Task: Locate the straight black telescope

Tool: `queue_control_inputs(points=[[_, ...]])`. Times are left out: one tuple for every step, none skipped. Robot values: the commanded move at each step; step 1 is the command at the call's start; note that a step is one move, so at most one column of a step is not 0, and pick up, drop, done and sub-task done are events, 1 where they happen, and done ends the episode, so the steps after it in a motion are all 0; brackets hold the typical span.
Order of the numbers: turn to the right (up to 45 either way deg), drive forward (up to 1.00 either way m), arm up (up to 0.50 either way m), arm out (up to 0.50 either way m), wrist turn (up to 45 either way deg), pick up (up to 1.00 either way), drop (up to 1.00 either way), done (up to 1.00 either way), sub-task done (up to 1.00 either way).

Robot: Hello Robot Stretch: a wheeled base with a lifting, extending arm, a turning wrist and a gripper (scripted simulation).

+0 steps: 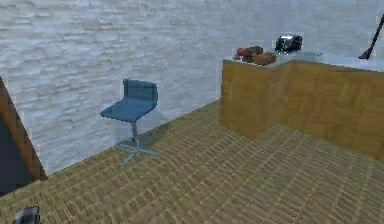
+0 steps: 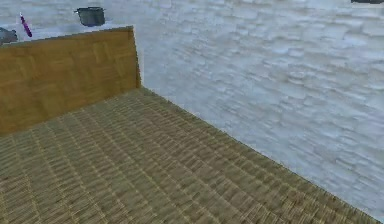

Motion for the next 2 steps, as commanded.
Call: queue_control_inputs(points=[[39.0,0.00,0.00,0.00,0.0,0.00,0.00,0.00,0.00],[0.0,0.50,0.00,0.00,0.0,0.00,0.00,0.00,0.00]])
